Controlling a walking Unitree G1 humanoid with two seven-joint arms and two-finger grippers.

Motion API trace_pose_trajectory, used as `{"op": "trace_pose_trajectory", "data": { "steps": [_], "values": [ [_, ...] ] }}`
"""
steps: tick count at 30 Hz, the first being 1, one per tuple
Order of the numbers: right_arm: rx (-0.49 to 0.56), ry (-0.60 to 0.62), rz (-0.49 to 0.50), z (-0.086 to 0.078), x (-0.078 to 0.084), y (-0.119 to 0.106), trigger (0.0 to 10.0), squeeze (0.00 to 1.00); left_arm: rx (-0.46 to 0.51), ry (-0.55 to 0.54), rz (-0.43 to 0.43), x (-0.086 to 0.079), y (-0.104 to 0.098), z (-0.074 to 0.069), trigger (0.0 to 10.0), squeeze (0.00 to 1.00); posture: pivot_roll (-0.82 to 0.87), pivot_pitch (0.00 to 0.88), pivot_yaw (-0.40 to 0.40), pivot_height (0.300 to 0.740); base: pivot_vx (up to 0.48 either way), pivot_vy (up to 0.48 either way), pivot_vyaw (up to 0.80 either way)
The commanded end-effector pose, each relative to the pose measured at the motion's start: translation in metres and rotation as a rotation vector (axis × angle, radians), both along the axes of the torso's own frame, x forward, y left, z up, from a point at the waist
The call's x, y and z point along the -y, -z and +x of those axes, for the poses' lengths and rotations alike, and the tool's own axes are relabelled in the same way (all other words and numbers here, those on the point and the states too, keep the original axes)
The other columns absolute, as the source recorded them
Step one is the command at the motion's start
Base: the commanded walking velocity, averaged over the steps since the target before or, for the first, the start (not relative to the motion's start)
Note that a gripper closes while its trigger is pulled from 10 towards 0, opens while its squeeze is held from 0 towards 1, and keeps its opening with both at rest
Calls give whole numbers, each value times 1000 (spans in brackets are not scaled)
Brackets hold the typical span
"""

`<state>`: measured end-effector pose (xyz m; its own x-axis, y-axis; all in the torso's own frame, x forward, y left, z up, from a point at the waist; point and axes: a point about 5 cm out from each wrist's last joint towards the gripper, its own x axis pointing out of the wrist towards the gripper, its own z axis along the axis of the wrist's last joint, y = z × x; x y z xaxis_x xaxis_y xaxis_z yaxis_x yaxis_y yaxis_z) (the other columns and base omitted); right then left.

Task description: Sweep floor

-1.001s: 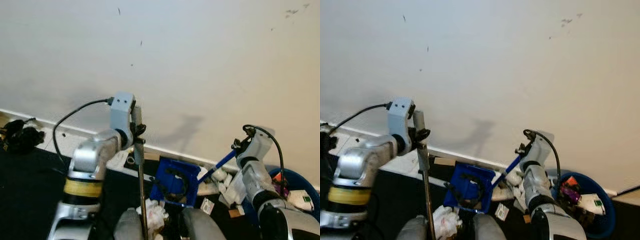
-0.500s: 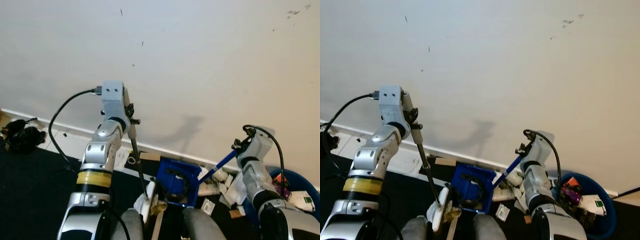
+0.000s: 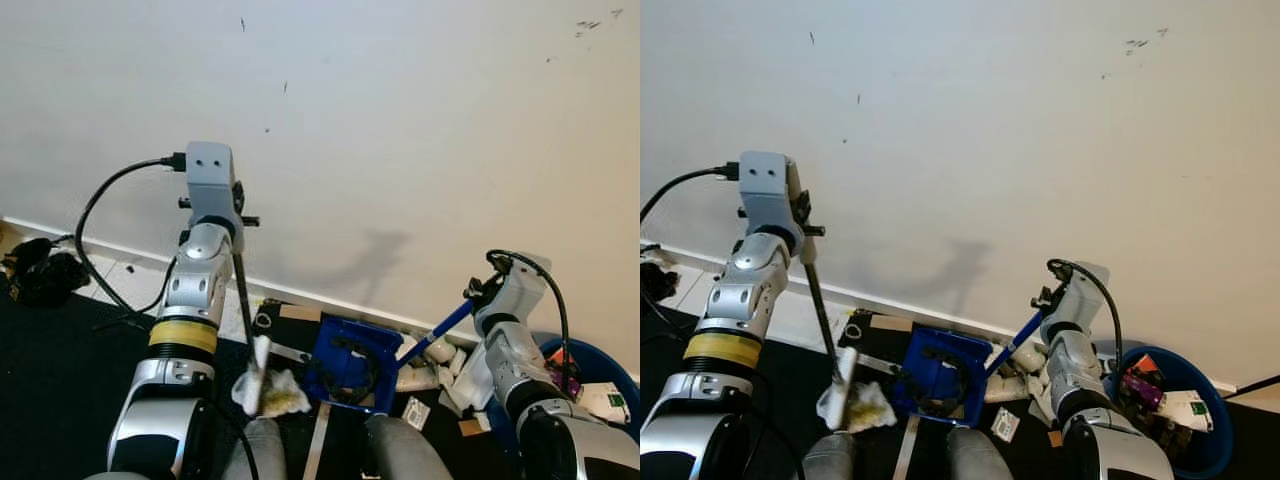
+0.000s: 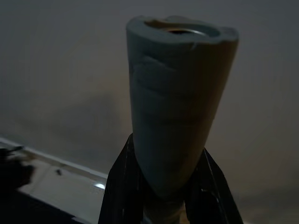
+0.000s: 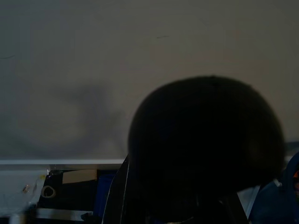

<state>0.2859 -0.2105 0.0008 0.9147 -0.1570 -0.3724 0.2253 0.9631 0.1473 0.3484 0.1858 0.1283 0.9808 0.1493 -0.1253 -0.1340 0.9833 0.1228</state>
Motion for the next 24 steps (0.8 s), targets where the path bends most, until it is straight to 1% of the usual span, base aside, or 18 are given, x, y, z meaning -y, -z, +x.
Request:
{"op": "trace_pose_trajectory", "data": {
  "steps": [1,2,5,8,9,11,13,14,16,19,20,21,22,23,24],
  "values": [
    [-46,3,7,-7,-1,9,10000,0,30,-38,-9,9,9,-3,10000,0,137,39,-60,740,0,0,0],
    [-46,0,6,-7,-2,9,10000,0,47,-67,-23,11,13,-3,10000,0,137,39,-60,740,0,0,0],
    [-46,-1,6,-7,-2,9,10000,0,57,-77,-24,11,14,-2,10000,0,137,39,-60,740,0,0,0],
    [-48,-2,3,-7,-1,8,10000,0,80,-105,-29,8,10,1,10000,0,138,41,-65,740,0,0,0],
    [-49,-2,1,-7,0,8,10000,0,114,-134,-34,6,3,6,10000,0,138,42,-66,740,0,0,0],
    [-49,-2,1,-7,0,8,10000,0,126,-144,-34,6,1,8,10000,0,138,42,-66,740,0,0,0],
    [-50,-2,-1,-7,0,8,10000,0,201,-160,-72,7,-17,17,10000,0,136,44,-70,740,0,0,0],
    [-50,-2,-1,-7,0,8,10000,0,224,-162,-74,6,-23,19,10000,0,134,44,-71,740,0,0,0],
    [-50,-3,-1,-7,0,8,10000,0,245,-164,-71,5,-29,21,10000,0,134,44,-71,740,0,0,0],
    [-50,-2,1,-7,0,9,10000,0,318,-153,4,-11,-58,28,10000,0,130,47,-70,740,0,0,0],
    [-50,-2,1,-7,0,9,10000,0,318,-153,4,-11,-58,28,10000,0,130,47,-70,740,0,0,0],
    [-51,-2,3,-8,0,9,10000,0,314,-98,105,-23,-72,31,10000,0,132,47,-71,740,0,0,0],
    [-53,-2,4,-8,0,9,10000,0,269,-72,180,-32,-74,31,10000,0,135,47,-71,740,0,0,0],
    [-53,-2,4,-8,0,9,10000,0,269,-72,180,-32,-74,31,10000,0,135,47,-71,740,0,0,0],
    [-55,-3,5,-9,0,10,10000,0,219,-72,252,-44,-74,30,10000,0,136,47,-71,740,0,0,0]
  ]
}}
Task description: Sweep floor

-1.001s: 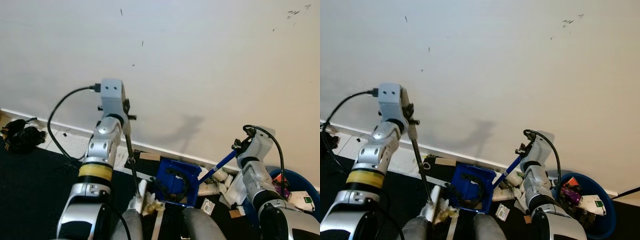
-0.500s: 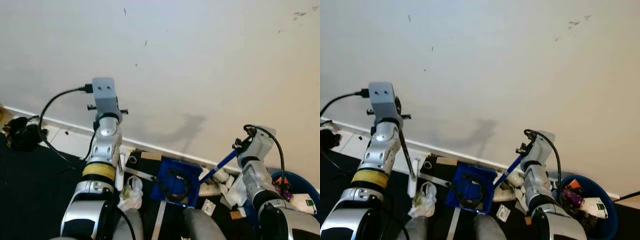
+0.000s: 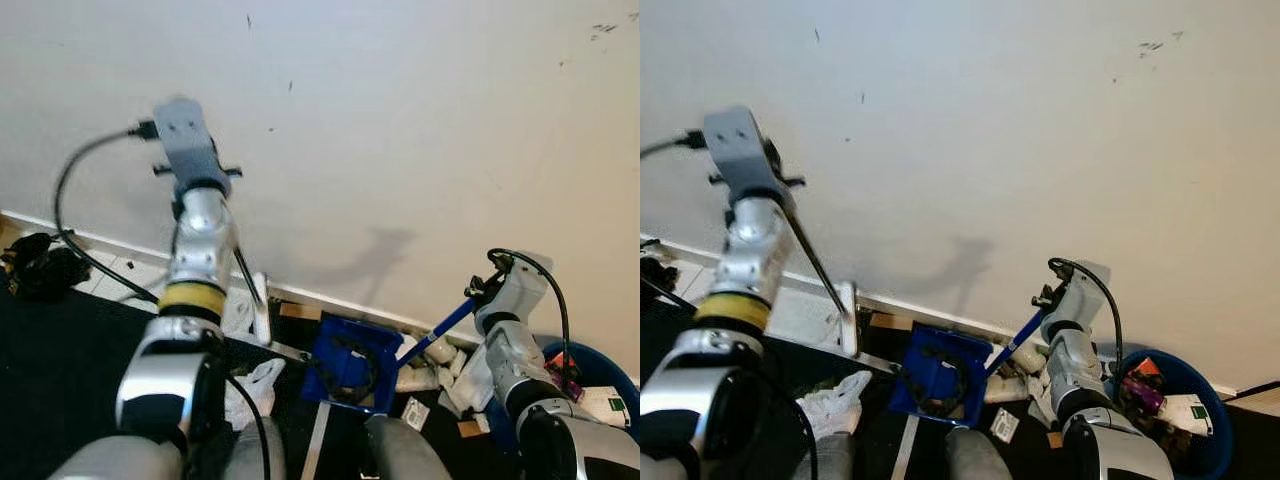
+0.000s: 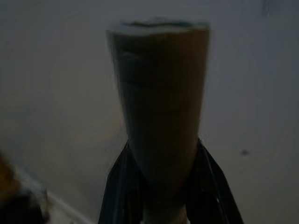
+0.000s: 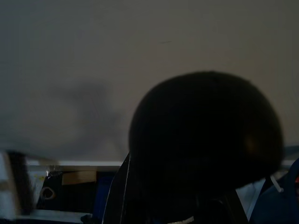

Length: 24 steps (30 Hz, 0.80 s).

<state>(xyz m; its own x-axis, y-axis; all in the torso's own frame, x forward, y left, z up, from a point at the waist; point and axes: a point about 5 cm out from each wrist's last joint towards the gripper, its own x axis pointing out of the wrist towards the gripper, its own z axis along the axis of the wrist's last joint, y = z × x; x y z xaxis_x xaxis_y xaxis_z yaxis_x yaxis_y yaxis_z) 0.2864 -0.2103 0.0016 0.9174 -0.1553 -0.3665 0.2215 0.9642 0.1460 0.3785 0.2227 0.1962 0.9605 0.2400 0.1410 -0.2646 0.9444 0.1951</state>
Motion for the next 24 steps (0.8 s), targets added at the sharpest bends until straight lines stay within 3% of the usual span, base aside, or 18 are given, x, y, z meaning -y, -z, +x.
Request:
{"op": "trace_pose_trajectory", "data": {
  "steps": [1,2,5,7,12,14,17,18,19,24],
  "values": [
    [-62,-1,10,-10,1,11,10000,0,-88,-23,170,-20,-5,-3,10000,0,137,48,-71,740,0,0,0],
    [-62,-1,10,-10,1,11,10000,0,-88,-23,170,-20,-5,-3,10000,0,137,48,-71,740,0,0,0],
    [-66,-5,15,-10,0,11,10000,0,-198,-102,200,-55,5,-20,10000,0,142,46,-75,740,0,0,0],
    [-69,-7,17,-10,0,11,10000,0,-238,-143,188,-68,10,-29,10000,0,143,45,-77,740,0,0,0],
    [-72,-15,19,-9,-2,11,10000,0,-320,-169,112,-74,26,-42,10000,0,151,43,-82,740,0,0,0],
    [-73,-18,20,-8,-2,11,10000,0,-349,-160,67,-71,35,-44,10000,0,161,43,-87,740,0,0,0],
    [-71,-30,23,-5,-5,9,10000,0,-335,-77,-148,-40,68,-48,10000,0,163,42,-92,740,0,0,0],
    [-71,-30,23,-5,-5,9,10000,0,-335,-77,-148,-40,68,-48,10000,0,163,42,-92,740,0,0,0],
    [-68,-37,22,-4,-7,8,10000,0,-280,-81,-259,-21,80,-48,10000,0,161,41,-93,740,0,0,0],
    [-64,-39,21,-3,-7,8,10000,0,-247,-71,-332,3,86,-46,10000,0,157,41,-89,740,0,0,0]
  ]
}}
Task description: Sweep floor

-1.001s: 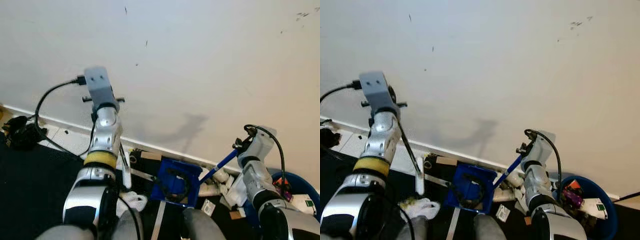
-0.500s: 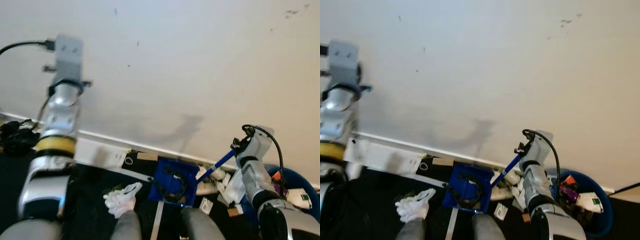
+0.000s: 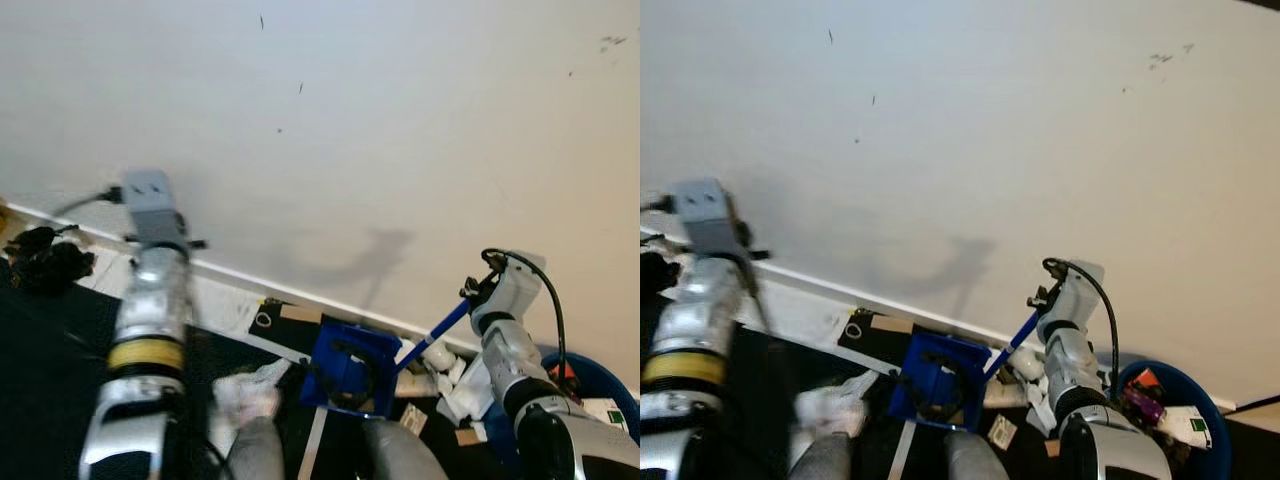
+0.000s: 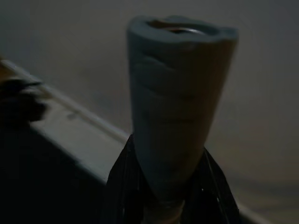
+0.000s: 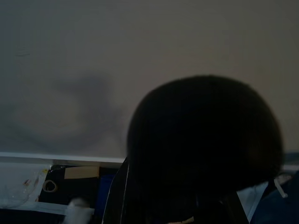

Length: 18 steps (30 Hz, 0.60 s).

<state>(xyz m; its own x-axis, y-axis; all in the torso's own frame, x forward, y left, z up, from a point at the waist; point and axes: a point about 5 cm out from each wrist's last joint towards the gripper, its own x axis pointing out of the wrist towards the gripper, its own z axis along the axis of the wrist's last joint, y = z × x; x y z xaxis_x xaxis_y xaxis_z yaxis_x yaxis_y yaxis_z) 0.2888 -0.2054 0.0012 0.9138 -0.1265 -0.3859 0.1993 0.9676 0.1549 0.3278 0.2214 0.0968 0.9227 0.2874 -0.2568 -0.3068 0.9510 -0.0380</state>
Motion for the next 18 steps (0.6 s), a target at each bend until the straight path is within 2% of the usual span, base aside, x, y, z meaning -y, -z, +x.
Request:
{"op": "trace_pose_trajectory", "data": {
  "steps": [1,6,9,10,12,15,18],
  "values": [
    [-44,-13,7,-6,-2,7,10000,0,92,-11,5,9,-13,6,10000,0,157,41,-89,740,0,0,0],
    [-46,-8,5,-9,0,10,10000,0,138,-25,0,22,-12,12,10000,0,157,41,-89,740,0,0,0],
    [-50,-3,1,-11,2,11,10000,0,161,4,-24,37,-17,20,10000,0,131,48,-71,740,0,0,0],
    [-50,-3,1,-11,2,11,10000,0,161,4,-24,37,-17,20,10000,0,131,48,-71,740,0,0,0],
    [-53,2,-1,-13,4,12,10000,0,188,29,-58,50,-22,26,10000,0,131,48,-71,740,0,0,0],
    [-55,6,-2,-14,5,13,10000,0,179,118,-86,75,-25,32,10000,0,117,53,-60,740,0,0,0],
    [-55,7,-2,-15,6,13,10000,0,171,153,-94,83,-24,32,10000,0,115,52,-57,740,0,0,0]
  ]
}}
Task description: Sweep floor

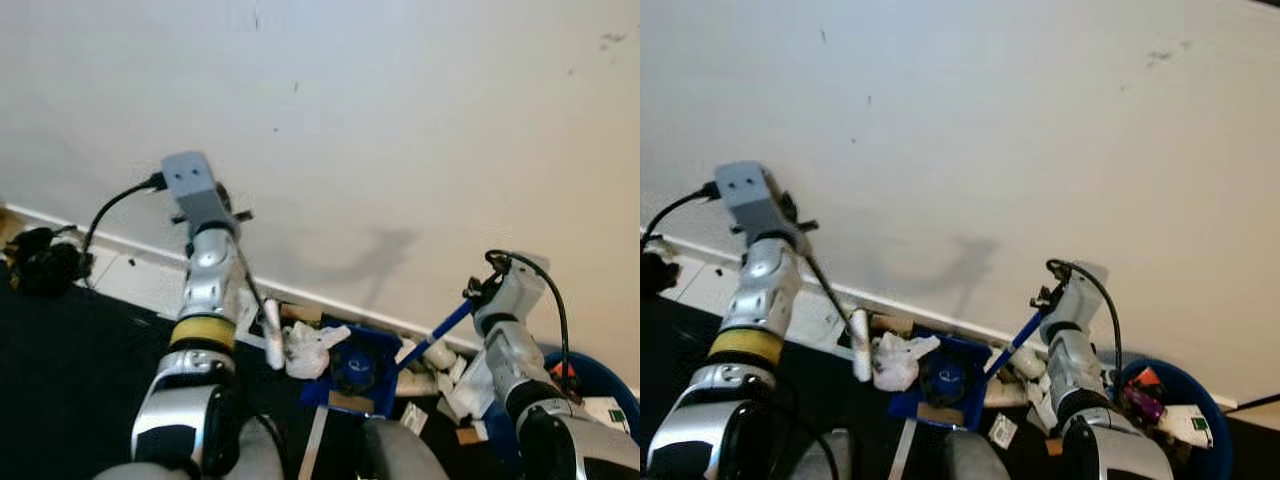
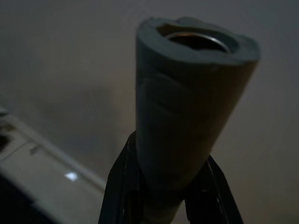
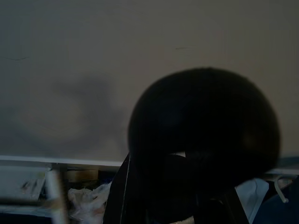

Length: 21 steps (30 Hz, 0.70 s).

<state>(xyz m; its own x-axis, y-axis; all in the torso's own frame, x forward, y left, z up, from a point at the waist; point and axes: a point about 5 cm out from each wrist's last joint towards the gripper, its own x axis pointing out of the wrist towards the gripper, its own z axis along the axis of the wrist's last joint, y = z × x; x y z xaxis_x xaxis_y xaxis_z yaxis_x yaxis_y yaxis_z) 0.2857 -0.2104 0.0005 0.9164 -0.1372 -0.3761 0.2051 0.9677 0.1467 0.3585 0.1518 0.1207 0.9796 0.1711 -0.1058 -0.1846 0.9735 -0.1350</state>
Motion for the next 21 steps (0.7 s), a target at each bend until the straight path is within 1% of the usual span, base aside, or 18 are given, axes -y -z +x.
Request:
{"op": "trace_pose_trajectory", "data": {
  "steps": [1,3,4,5,6,7,8,9,11,12,13,14,15,16,18,19,21],
  "values": [
    [-63,2,11,-12,1,12,10000,0,-3,66,-47,18,0,3,10000,0,116,51,-56,740,0,0,0],
    [-62,4,12,-12,1,12,10000,0,-3,79,-56,20,0,3,10000,0,116,51,-56,740,0,0,0],
    [-61,6,15,-12,1,12,10000,0,-1,88,-87,21,-2,3,10000,0,117,47,-55,740,0,0,0],
    [-61,6,15,-12,1,12,10000,0,-1,88,-87,21,-2,3,10000,0,117,47,-55,740,0,0,0],
    [-60,8,21,-12,0,13,10000,0,-10,118,-121,26,-3,3,10000,0,126,41,-57,740,0,0,0],
    [-60,8,23,-12,-1,13,10000,0,-9,128,-132,28,-4,3,10000,0,126,41,-57,740,0,0,0],
    [-60,8,23,-12,-1,13,10000,0,-9,128,-132,28,-4,3,10000,0,126,41,-57,740,0,0,0],
    [-60,7,26,-11,-2,12,10000,0,-12,160,-125,34,-3,2,10000,0,128,36,-58,740,0,0,0],
    [-60,7,26,-11,-2,12,10000,0,-12,160,-125,34,-3,2,10000,0,128,36,-58,740,0,0,0],
    [-60,6,28,-11,-3,12,10000,0,-18,186,-108,38,-2,1,10000,0,130,35,-58,740,0,0,0],
    [-58,4,34,-10,-4,12,10000,0,-28,219,-67,41,-1,0,10000,0,131,31,-58,740,0,0,0],
    [-58,4,34,-10,-4,12,10000,0,-28,219,-67,41,-1,0,10000,0,131,31,-58,740,0,0,0],
    [-53,1,47,-8,-6,11,10000,0,-33,251,-12,43,0,-2,10000,0,133,27,-57,740,0,0,0],
    [-46,4,66,-6,-8,10,10000,0,-17,290,54,39,-6,-2,10000,0,132,26,-56,740,0,0,0],
    [-45,5,71,-6,-8,9,10000,0,-13,300,70,38,-7,-2,10000,0,132,26,-56,740,0,0,0],
    [-42,6,74,-5,-8,9,10000,0,2,315,97,34,-12,-1,10000,0,131,24,-54,740,0,0,0],
    [-41,7,75,-5,-8,9,10000,0,9,324,112,31,-15,-1,10000,0,131,24,-54,740,0,0,0]
  ]
}}
